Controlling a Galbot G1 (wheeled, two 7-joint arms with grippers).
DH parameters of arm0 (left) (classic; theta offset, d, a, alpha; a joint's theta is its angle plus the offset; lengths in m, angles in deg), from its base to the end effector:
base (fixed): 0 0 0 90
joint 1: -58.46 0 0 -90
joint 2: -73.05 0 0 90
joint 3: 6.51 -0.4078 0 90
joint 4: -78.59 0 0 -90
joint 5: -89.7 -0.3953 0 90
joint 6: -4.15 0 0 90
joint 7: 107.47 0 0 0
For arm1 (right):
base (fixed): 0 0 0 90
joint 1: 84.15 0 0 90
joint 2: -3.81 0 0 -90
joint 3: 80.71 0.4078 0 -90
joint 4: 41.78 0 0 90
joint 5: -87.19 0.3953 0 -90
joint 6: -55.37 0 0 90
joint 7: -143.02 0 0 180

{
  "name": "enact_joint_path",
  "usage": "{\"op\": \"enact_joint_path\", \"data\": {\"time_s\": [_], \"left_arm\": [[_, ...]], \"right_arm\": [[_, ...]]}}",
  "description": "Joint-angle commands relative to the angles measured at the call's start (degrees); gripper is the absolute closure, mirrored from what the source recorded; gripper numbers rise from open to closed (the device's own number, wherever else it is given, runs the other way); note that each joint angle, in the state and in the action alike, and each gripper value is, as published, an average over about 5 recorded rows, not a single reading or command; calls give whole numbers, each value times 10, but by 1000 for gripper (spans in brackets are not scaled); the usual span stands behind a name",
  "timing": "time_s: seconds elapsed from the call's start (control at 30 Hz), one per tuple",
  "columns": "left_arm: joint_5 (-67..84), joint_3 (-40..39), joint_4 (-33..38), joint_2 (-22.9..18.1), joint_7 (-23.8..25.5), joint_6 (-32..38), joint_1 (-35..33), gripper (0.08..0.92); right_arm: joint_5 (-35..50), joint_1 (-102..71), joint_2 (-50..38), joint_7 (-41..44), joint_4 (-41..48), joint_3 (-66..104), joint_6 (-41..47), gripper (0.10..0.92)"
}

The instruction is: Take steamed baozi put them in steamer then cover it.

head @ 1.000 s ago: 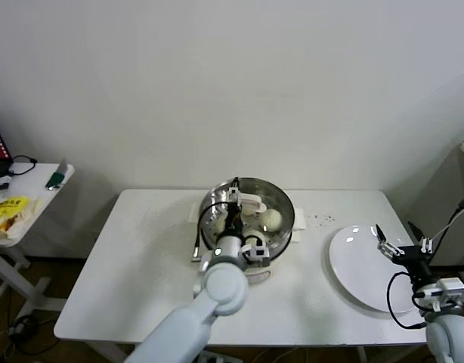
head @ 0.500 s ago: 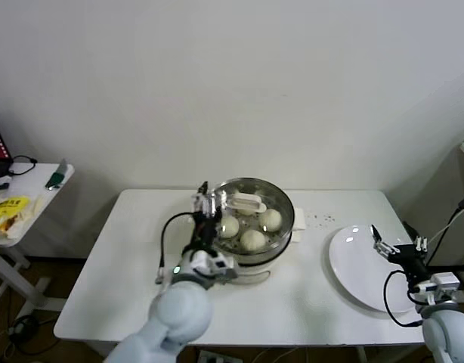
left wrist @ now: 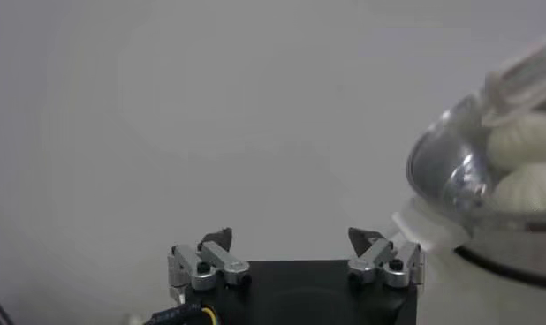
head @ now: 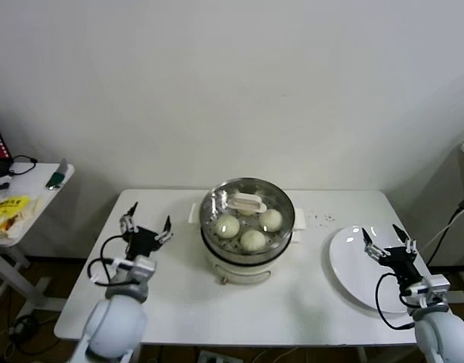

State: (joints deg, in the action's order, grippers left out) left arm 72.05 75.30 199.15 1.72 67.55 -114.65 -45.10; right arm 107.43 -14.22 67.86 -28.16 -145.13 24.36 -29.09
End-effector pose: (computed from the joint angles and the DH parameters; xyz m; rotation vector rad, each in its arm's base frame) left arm 0.2780 0.0203 -0.2846 0.0247 -2.8592 -0.8773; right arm 0.2662 -0.2284 -0.3537 0.0321 -2.9942 0.2046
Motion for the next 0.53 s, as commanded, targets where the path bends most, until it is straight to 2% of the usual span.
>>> {"op": "enact_joint_path", "data": {"time_s": [0.03, 0.53], "left_arm": [[272, 132, -36, -56, -56, 306, -130, 177], [230, 127, -48, -61, -52, 309, -125, 177]], "right_arm": [[-2, -2, 8, 15, 4, 1, -7, 203], [1, -7, 7, 29, 6, 10, -17, 203]]}}
